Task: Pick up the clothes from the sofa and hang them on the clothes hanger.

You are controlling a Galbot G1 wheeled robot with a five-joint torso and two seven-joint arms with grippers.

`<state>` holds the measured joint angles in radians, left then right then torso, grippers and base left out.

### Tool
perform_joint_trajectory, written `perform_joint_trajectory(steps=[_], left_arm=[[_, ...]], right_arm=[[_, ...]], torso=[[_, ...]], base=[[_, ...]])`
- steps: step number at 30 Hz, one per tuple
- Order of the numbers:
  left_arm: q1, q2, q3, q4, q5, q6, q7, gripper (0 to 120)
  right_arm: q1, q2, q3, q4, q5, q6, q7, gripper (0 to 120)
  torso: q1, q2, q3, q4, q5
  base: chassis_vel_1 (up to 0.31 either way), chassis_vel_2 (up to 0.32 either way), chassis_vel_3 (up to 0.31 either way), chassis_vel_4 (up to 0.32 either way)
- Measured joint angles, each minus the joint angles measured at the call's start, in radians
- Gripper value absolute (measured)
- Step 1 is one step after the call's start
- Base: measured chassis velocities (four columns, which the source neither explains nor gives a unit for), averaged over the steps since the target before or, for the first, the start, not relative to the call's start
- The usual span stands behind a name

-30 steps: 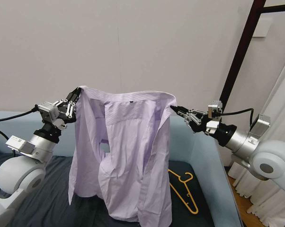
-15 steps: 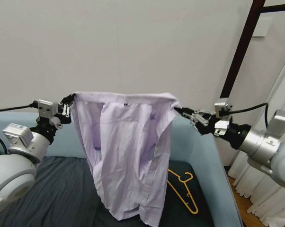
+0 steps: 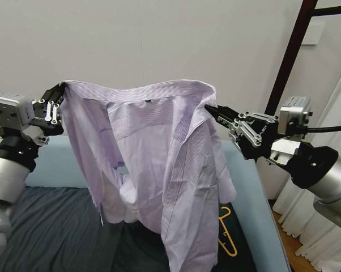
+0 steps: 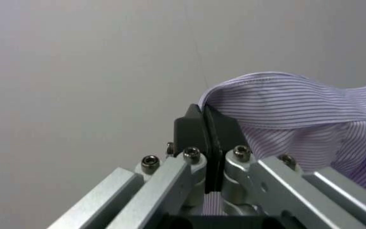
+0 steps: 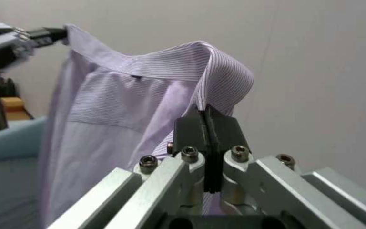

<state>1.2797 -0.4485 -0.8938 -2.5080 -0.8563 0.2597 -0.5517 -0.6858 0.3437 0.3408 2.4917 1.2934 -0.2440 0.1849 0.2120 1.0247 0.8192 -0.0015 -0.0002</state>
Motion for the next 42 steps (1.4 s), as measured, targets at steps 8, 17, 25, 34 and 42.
perform_joint_trajectory(steps=[8,17,25,34,42], left_arm=[[-0.052,0.018,0.191,0.127,0.032,0.027,0.084,0],[-0.067,-0.147,0.505,0.362,0.202,-0.018,0.135,0],[-0.071,-0.383,0.620,0.519,0.342,-0.086,0.096,0],[-0.046,-0.527,0.700,0.578,0.547,-0.069,0.098,0],[-0.033,-0.575,0.680,0.626,0.585,-0.132,0.150,0]], right_arm=[[0.015,0.110,-0.191,-0.198,-0.171,-0.013,-0.101,0],[-0.030,0.356,-0.439,-0.515,-0.388,0.150,-0.333,0],[-0.119,0.506,-0.519,-0.764,-0.595,0.388,-0.395,0],[-0.191,0.621,-0.549,-0.991,-0.811,0.530,-0.430,0],[-0.230,0.689,-0.536,-0.982,-0.760,0.485,-0.284,5]], torso=[[0.000,0.000,0.000,-0.0003,0.0004],[0.000,0.000,0.000,0.0005,-0.0003],[0.000,0.000,0.000,-0.0003,0.0003],[0.000,0.000,0.000,-0.0002,0.0002],[0.000,0.000,0.000,0.0000,0.0001]], base=[[0.000,0.000,0.000,0.000],[0.000,0.000,0.000,0.000],[0.000,0.000,0.000,0.000],[0.000,0.000,0.000,0.000],[0.000,0.000,0.000,0.000]])
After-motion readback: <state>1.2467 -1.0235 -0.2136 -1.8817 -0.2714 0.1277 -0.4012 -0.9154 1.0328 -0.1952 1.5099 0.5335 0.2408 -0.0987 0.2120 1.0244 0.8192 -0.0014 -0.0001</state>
